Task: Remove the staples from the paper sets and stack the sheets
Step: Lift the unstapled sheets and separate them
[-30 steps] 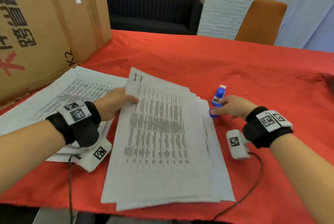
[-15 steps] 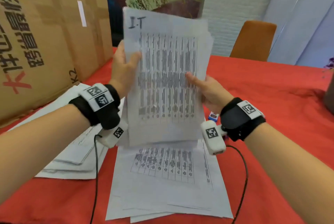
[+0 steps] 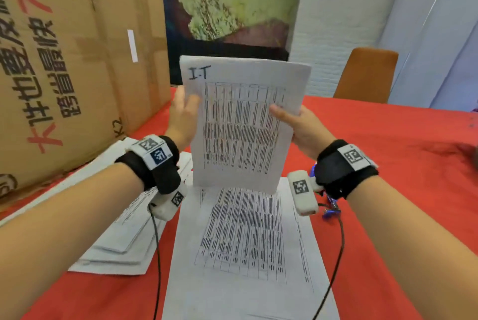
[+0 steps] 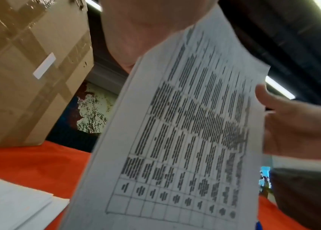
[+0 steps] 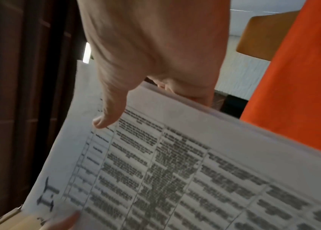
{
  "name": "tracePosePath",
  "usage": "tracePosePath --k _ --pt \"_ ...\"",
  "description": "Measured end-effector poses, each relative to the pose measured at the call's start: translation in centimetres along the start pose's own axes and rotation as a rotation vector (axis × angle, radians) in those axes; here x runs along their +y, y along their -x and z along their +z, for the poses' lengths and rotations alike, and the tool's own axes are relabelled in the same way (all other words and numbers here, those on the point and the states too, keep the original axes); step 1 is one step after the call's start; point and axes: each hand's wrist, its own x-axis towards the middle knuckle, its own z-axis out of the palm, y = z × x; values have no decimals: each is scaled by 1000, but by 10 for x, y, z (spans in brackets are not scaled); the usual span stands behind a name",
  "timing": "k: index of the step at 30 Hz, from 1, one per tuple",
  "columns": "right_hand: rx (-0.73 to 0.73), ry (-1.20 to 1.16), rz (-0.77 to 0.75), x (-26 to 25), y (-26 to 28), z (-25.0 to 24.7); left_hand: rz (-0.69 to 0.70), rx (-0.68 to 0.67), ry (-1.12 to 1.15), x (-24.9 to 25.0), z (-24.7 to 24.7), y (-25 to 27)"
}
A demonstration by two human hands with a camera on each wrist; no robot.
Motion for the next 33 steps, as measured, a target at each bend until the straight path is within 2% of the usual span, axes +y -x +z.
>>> tracePosePath --k 2,5,8,11,13,15,16,17,19,21,22,27,30,33 --pt "91 -18 -21 -5 -5 11 77 -4 2 11 14 6" --pt "195 -15 -78 -21 -18 22 234 125 51 30 32 4" --pt "209 -2 -112 -20 -20 15 287 214 77 30 31 3" --pt "205 42 -103 -5 -17 2 316 145 -5 18 19 1" --pt "234 42 -120 -7 -17 -3 401 91 -80 21 17 -1" --pt "195 14 -87 -12 -19 -6 492 54 -157 28 21 -2" --pt "158 -21 -45 -13 -17 -6 493 43 -160 30 24 0" --pt "122 -61 4 -9 -15 -7 452 45 -114 26 26 1" --pt "78 -110 85 2 -7 -6 255 104 -9 13 27 5" --pt "80 -91 77 8 -1 -4 89 140 -23 4 28 9" --pt "86 -69 47 7 -1 -3 85 146 -46 5 30 9" --pt "88 -77 -77 5 -9 -8 244 219 -25 15 35 6" --pt "77 70 60 37 3 -6 74 122 -198 -11 33 15" --pt "-84 221 260 54 8 -19 10 102 -334 -15 26 11"
